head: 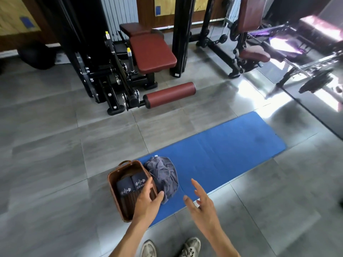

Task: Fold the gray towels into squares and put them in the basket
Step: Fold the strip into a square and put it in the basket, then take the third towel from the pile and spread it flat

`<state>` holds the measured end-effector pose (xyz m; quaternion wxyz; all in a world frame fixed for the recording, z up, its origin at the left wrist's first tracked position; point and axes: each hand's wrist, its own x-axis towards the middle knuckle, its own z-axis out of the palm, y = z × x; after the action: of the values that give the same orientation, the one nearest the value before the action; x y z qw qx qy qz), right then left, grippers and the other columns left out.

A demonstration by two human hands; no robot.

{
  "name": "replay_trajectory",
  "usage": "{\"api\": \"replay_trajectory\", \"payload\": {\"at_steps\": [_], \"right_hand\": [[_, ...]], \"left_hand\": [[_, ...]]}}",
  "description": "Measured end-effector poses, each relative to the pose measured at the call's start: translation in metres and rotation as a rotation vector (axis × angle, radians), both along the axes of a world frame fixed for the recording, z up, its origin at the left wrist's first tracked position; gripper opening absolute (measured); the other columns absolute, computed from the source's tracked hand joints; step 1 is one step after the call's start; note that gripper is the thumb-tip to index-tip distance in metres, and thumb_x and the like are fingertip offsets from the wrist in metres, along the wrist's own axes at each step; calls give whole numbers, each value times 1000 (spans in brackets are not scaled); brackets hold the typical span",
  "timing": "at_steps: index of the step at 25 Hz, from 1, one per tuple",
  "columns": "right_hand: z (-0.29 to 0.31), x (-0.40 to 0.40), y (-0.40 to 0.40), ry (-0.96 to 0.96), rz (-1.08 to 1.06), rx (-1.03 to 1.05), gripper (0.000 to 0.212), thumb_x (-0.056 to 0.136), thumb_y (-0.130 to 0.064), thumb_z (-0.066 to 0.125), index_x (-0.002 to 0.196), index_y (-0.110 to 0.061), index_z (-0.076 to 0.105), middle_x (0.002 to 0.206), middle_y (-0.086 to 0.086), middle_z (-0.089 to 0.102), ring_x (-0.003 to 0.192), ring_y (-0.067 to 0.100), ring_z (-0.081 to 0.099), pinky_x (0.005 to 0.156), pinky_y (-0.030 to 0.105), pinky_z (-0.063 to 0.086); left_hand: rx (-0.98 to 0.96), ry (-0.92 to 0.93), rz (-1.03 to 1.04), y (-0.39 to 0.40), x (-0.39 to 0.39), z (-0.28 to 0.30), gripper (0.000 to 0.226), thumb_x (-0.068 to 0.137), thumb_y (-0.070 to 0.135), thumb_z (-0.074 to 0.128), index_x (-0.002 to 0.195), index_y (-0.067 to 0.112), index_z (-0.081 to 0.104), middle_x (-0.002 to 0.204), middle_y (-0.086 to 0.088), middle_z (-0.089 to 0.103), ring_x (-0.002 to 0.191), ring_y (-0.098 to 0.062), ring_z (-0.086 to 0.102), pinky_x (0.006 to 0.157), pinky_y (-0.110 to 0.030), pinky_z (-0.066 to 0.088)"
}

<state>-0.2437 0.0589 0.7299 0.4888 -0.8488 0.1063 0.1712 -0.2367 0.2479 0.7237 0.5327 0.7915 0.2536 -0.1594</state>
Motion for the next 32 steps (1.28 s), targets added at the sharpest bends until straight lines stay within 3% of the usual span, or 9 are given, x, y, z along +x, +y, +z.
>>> {"api": "replay_trajectory", "payload": {"at_steps": [5,8,10,14,16,20,27,32], "right_hand": [[4,-6,-35,-15,28,7,61,93,-40,63,148,-40,36,149,-17,42,136,6,42,108,28,41],[4,0,-73,13,-4,81,58,93,-37,63,146,-41,38,142,-18,47,125,-2,49,86,8,44],[-1,6,-111,24,-5,106,57,92,-40,64,143,-44,38,129,-16,53,109,-9,56,81,9,44],[-3,26,-193,31,58,171,64,88,-55,62,146,-49,35,140,-29,44,114,-7,53,96,24,47],[1,38,-234,19,87,207,67,85,-59,61,146,-50,34,145,-34,38,124,-7,48,101,27,45],[11,66,-292,14,114,235,75,77,-65,59,146,-49,36,145,-33,40,125,-6,47,103,28,45],[8,152,-310,17,354,157,71,85,-58,62,149,-44,33,149,-25,40,134,0,43,110,33,40],[17,238,-312,-34,448,52,70,90,-50,62,151,-38,31,152,-21,38,138,1,37,113,33,37]], "left_hand": [[-11,20,-6,-32,-12,1,66,91,28,64,150,27,34,148,0,45,135,-15,43,111,-33,35],[10,23,-11,-75,-9,-5,68,91,31,64,151,30,32,150,2,44,135,-15,43,111,-34,35],[31,24,-1,-114,-4,-9,69,91,32,64,150,32,31,150,2,43,136,-15,42,112,-37,35],[13,15,63,-198,11,-8,70,92,29,64,152,28,29,152,0,41,137,-15,40,113,-37,34],[-12,-1,95,-239,20,-5,70,92,27,64,152,28,28,152,0,40,136,-15,41,113,-38,35],[-41,-3,196,-288,35,-1,71,92,26,65,152,28,28,152,0,40,135,-15,42,111,-37,37],[16,41,278,-305,87,-22,67,93,21,63,151,24,30,149,-5,44,133,-18,45,108,-35,40],[-72,70,282,-326,173,-40,67,95,25,60,152,26,26,150,-6,41,135,-21,43,106,-34,37]]}}
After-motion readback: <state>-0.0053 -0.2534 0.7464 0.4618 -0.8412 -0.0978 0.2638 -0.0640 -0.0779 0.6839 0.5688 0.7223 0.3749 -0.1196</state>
